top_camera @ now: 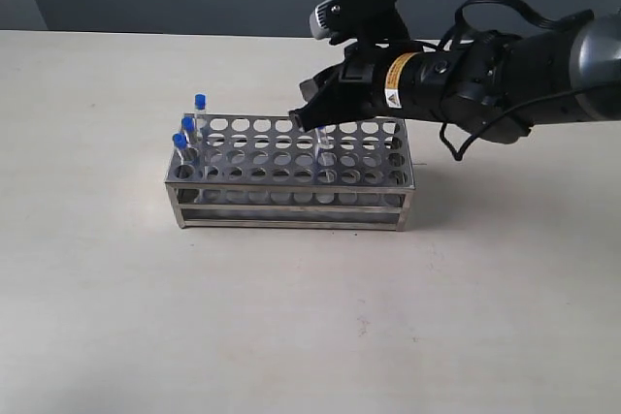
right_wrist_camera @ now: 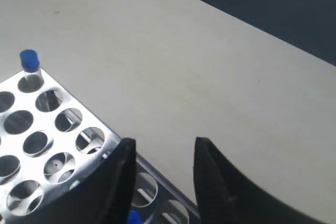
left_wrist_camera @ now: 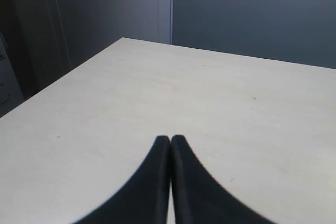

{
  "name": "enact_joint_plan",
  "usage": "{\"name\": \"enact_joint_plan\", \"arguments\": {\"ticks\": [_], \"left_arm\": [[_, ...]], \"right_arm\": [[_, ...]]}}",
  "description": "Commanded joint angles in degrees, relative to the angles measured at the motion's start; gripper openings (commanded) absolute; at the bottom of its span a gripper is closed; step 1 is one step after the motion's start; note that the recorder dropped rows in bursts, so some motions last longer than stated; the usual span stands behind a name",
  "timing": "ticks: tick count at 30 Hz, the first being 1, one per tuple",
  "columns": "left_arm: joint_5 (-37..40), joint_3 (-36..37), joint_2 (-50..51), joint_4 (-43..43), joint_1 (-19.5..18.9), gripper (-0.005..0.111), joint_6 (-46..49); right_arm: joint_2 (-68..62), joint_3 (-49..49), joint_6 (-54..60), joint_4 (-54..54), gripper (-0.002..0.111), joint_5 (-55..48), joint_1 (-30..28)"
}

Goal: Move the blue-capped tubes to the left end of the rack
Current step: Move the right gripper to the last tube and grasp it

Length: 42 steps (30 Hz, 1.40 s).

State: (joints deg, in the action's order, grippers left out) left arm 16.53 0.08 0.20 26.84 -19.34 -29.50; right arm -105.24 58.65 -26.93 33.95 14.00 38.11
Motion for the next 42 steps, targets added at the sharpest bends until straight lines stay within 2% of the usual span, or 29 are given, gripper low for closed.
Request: {"name": "enact_joint_plan", "arguments": {"ticks": [1, 3, 18, 31, 32, 34, 38, 42], "left_arm": [[0.18, -0.08, -0.20, -0.07, -0.07, 0.001, -0.10], [0.18, -0.08, -0.20, -0.07, -0.07, 0.001, -0.10], [0.18, -0.08, -0.20, -0.07, -0.07, 0.001, -0.10], [0.18, -0.08, -0.20, -0.07, -0.07, 0.001, -0.10], [0.18, -0.08, -0.20, -0.07, -0.07, 0.001, -0.10], [0.18, -0.08, -0.20, -0.07, -0.07, 0.001, -0.10], [0.18, -0.08, -0.20, -0.07, -0.07, 0.001, -0.10], [0.18, -0.08, -0.20, -0.07, -0.07, 0.001, -0.10]], "right_arm": [[-0.05, -0.23, -0.04, 0.16, 0.046, -1.74, -0.31], [-0.17, -0.23, -0.04, 0.16, 0.050, -2.44, -0.31], [-0.75, -0.62, -0.04, 0.42, 0.050, -3.78, -0.31], [-4.97, -0.62, -0.04, 0.34, 0.049, -2.26, 1.88], [-4.97, -0.62, -0.04, 0.34, 0.047, -2.36, 1.88], [-4.97, -0.62, -0.04, 0.34, 0.035, -2.03, 1.88], [-4.51, -0.62, -0.04, 0.34, -0.001, -1.65, 1.88], [-2.93, -0.62, 0.35, 0.45, 0.000, -2.14, 1.88]]}}
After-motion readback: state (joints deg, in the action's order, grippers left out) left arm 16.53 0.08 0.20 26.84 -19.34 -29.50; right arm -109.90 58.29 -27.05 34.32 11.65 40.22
